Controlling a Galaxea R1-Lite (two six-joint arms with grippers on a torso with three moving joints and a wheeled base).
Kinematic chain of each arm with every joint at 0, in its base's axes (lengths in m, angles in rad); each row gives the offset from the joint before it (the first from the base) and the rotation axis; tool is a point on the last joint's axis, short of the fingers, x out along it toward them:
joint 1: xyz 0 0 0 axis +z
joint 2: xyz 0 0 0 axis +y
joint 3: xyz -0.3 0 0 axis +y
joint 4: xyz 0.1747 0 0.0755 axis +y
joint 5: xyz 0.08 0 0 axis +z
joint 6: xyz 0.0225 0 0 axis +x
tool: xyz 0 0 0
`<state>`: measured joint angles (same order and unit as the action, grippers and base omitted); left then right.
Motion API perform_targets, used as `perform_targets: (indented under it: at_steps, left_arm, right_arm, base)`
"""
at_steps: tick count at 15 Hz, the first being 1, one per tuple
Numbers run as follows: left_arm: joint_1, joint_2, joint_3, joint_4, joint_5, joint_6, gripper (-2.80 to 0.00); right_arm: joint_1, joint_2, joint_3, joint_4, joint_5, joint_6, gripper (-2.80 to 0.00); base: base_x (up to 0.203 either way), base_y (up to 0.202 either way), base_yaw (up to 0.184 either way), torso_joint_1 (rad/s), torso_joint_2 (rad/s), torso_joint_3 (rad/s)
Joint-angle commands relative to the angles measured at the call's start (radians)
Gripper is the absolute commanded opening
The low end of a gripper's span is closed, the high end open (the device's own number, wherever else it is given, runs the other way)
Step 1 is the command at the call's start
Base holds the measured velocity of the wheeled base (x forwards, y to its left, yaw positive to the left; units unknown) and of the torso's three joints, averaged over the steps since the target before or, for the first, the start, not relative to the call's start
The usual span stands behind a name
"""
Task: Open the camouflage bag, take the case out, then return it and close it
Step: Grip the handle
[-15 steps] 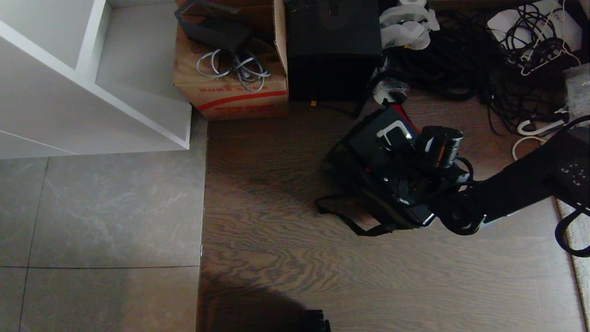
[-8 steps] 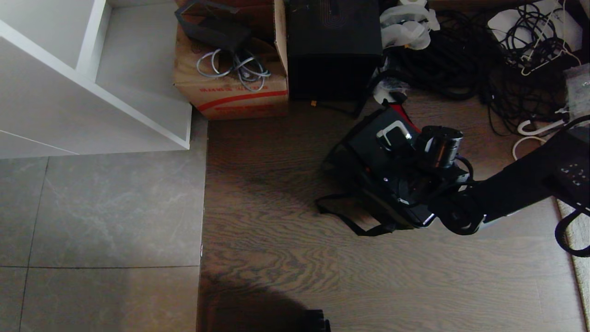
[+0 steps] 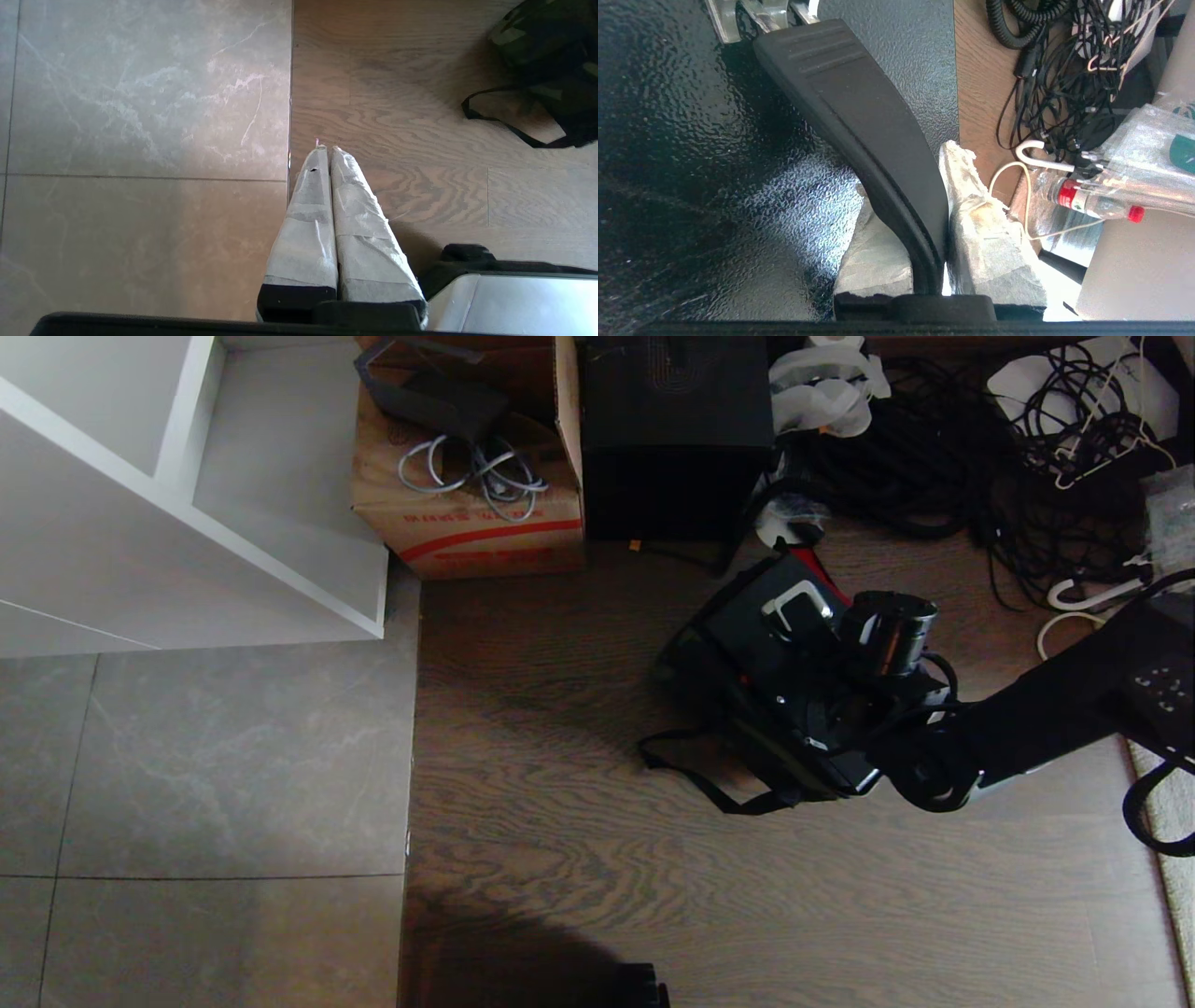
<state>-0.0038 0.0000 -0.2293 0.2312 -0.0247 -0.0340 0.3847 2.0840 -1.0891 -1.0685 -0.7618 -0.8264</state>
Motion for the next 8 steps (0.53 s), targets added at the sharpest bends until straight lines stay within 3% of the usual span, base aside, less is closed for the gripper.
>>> perform_targets:
  at_steps: [1, 4, 8]
  left_arm:
    - [0.001, -0.001, -0.051, 0.027, 0.000, -0.003, -2.80]
    - [0.001, 0.005, -0.144, 0.076, 0.000, -0.043, -2.80]
    - [0.001, 0.000, -0.244, 0.266, 0.023, -0.079, -2.80]
  right_arm:
    - [0.000, 0.002, -0.002, -0.004, -0.004, -0.005, -2.80]
    - [0.000, 0.004, -0.002, -0.004, -0.004, -0.005, -2.80]
    - [0.000, 0.004, -0.002, -0.005, -0.004, -0.005, -2.80]
  base:
    - [0.000, 0.000, 0.000, 0.000, 0.00, 0.000]
    - [0.000, 0.000, 0.000, 0.000, 0.00, 0.000]
    - [0.000, 0.000, 0.000, 0.000, 0.00, 0.000]
